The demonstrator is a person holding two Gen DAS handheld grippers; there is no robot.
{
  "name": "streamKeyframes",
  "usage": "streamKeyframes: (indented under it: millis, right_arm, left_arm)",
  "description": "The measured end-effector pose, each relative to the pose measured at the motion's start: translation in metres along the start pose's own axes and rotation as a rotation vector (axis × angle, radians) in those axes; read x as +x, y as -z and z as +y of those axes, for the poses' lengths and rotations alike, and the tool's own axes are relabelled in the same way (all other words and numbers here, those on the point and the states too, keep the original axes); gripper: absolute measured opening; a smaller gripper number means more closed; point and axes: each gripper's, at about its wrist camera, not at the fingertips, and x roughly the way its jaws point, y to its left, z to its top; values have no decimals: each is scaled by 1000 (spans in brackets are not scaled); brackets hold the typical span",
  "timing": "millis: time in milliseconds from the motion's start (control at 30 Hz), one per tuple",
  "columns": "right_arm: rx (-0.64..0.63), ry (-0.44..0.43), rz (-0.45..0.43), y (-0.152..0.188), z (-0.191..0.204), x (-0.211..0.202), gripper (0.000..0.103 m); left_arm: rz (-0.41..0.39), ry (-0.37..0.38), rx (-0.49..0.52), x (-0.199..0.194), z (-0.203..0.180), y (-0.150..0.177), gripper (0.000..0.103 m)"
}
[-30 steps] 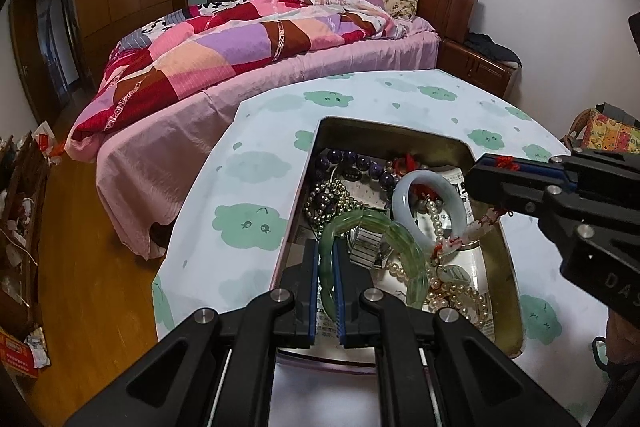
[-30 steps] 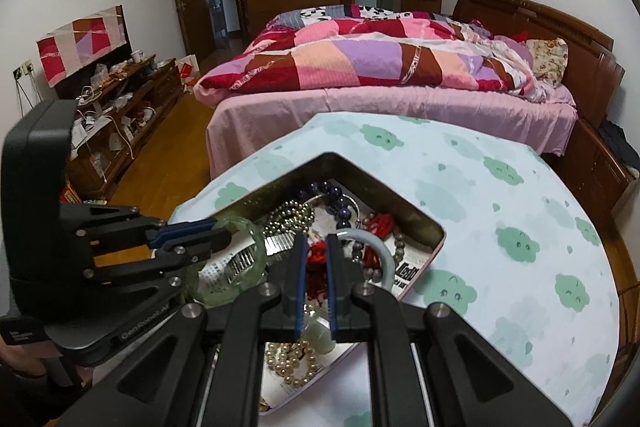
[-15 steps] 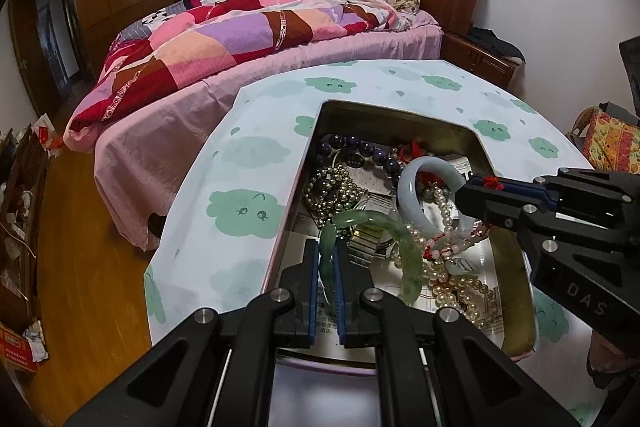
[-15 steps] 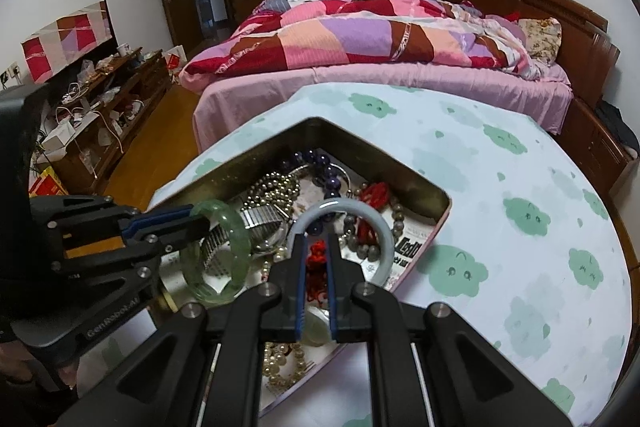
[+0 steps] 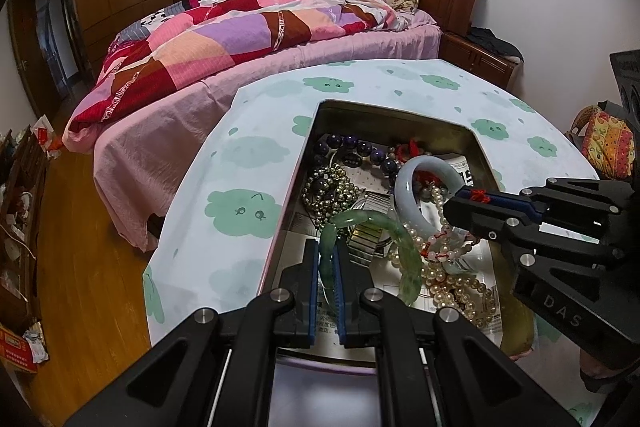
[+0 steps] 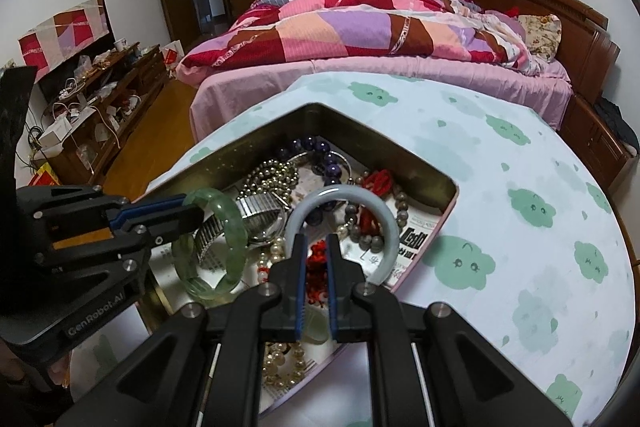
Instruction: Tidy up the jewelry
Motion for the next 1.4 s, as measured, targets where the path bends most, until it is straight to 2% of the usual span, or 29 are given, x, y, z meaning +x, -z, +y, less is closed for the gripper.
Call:
streamKeyframes:
  millis: [100,167,200,233,300,367,500,600,633,1400]
  right_arm:
    - [0,-7,-1,0,1,0,13]
    - [6,-22,2,0,0,0,18]
    - [10,-27,1,0,0,0,33]
    - [15,-30,-3,0,0,-1,52]
    - [33,-35,-20,2,-3,-5,63]
    - [44,-30,-27,2,-4,-9,63]
    - [74,-16,-49,4,-9,-20,65]
    - [85,-7,-70,6,-11,-31,70]
    - [88,-5,-77,7,-11,-35,71]
    - [80,13,-139,3,-10,-57,81]
  left_arm:
    - [-7,5,-2,-2,-2,-1,7]
    - [-8,6,1,-4,-5,-2,8]
    - [-11,8,2,-6,-5,-2,12]
    - [-15,2,-1,-9,-6,-2,20]
    - [-31,-6,-12,-14,-5,-3,37]
    - [-42,18,-35,-21,-3,-3,41]
    - [-80,0,-42,-36,-2,-6,49]
    - [-127,-7,-68,-52,2,-9,64]
    - [-137,-11,-72,-55,4,-10,65]
    - [-179,-27,-74,-77,7,-15,65]
